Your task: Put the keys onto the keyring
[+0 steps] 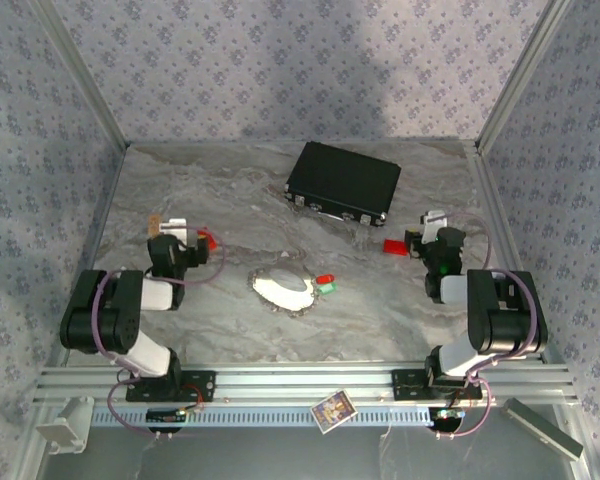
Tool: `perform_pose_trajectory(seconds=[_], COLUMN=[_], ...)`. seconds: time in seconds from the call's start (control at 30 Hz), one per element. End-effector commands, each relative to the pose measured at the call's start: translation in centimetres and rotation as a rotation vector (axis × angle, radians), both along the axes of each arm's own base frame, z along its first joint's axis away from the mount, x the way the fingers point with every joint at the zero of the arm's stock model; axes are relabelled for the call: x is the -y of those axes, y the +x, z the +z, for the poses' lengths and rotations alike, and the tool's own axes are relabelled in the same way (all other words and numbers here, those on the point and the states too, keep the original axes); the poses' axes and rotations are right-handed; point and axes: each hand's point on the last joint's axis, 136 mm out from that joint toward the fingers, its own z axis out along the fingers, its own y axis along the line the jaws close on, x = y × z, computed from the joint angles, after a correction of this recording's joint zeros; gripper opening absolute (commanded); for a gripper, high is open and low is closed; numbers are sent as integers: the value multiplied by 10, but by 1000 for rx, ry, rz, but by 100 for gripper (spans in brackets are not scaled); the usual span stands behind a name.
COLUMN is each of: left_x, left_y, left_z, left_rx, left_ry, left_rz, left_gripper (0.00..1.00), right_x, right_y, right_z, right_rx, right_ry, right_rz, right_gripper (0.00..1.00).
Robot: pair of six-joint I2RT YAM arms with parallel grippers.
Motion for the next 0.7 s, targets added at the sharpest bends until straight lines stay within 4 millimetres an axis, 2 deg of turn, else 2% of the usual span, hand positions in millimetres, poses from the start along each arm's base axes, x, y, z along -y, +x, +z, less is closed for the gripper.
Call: perform_pose_trajectory(seconds=[0.0, 0.53, 0.67], left_x=[-5, -3, -2], left_y=[24, 25, 25], left_z=[29, 27, 27], left_rx=[82, 65, 68], left_ry=[-71, -82, -81], left_rz=[6, -15, -17], left_gripper=[100, 100, 100], right_x=[0, 0, 0], right_y=[5, 5, 5], right_z=[4, 3, 3], right_rx=[8, 5, 5], right_ry=[29, 24, 24], right_rz=[-2, -6, -6], right_gripper=[48, 54, 63])
